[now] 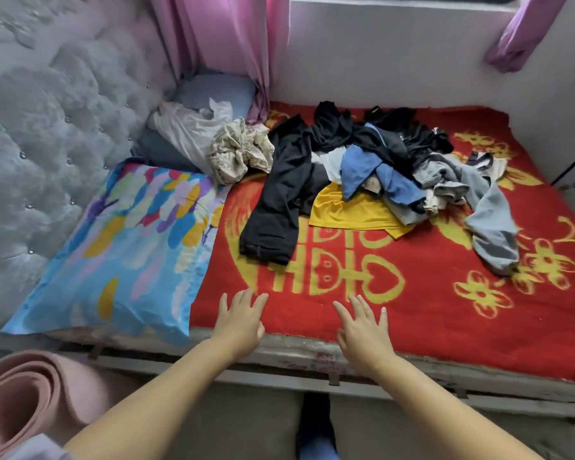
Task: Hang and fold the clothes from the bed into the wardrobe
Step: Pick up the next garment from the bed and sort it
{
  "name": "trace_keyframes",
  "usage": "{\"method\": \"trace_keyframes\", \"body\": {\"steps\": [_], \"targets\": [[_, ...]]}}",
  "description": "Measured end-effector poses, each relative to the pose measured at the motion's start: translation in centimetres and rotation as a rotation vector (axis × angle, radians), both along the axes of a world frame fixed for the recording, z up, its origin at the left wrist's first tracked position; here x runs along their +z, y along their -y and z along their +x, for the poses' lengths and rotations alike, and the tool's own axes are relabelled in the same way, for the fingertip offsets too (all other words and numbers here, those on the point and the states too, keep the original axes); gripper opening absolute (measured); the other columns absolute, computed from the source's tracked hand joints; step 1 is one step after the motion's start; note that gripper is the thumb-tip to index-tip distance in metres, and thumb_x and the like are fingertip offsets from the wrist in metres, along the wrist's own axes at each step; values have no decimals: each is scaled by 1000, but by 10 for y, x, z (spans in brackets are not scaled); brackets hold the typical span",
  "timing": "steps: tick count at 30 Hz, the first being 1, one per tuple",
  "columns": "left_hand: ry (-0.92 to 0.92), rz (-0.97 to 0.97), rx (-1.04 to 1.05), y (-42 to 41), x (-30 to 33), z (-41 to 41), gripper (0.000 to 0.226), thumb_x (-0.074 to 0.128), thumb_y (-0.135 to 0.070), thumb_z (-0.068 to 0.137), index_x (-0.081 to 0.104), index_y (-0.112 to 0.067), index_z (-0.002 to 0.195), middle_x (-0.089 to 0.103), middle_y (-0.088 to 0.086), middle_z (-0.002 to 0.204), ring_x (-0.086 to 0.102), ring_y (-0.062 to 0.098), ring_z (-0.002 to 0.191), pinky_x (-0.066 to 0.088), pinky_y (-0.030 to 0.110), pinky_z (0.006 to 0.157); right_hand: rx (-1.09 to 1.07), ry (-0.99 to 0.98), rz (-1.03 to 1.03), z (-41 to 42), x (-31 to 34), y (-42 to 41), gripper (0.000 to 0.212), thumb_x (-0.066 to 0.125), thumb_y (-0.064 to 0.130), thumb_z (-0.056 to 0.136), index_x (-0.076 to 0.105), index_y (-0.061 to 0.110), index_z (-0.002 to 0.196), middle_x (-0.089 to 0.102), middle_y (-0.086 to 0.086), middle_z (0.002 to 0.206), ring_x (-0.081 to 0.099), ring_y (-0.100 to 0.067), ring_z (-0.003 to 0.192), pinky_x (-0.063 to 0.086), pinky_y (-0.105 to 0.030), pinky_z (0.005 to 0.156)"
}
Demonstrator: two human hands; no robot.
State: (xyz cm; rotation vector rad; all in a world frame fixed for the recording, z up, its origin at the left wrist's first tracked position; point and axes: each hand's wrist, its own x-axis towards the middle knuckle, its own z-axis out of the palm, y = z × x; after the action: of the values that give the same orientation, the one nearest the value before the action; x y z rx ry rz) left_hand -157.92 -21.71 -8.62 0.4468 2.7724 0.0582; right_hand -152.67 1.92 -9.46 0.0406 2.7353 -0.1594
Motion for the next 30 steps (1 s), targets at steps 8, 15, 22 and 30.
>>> {"method": "trace_keyframes", "body": {"steps": [8,15,22,30], "targets": [[108,-15,87,-19,-61,-130,60,41,-23,96,16,-20,150,20,7,153,18,24,142,9,50,117,109,127,-76,-153,-59,-9,58,33,31,102,7,27,153,-4,-6,161,-7,-24,148,2,-58,115],[78,-101,2,-15,-186,-237,69,49,-23,92,14,-20,151,18,9,155,19,24,143,15,45,115,165,216,-166,-266,-171,32,56,38,14,97,22,18,150,7,-12,160,7,-27,147,16,-49,117],[-59,-168,-180,1,-303,-327,89,63,-22,86,6,-22,153,8,9,160,10,25,148,14,51,116,187,19,-189,-348,-284,65,74,51,11,91,11,23,153,2,-6,160,-4,-21,148,5,-48,118],[-24,-126,-174,-27,-281,-363,49,65,-21,78,45,-20,123,53,0,113,50,24,109,34,42,96,-27,-62,-371,-378,-282,57,30,48,10,92,51,16,122,47,-4,122,40,-25,115,43,-38,84]]}}
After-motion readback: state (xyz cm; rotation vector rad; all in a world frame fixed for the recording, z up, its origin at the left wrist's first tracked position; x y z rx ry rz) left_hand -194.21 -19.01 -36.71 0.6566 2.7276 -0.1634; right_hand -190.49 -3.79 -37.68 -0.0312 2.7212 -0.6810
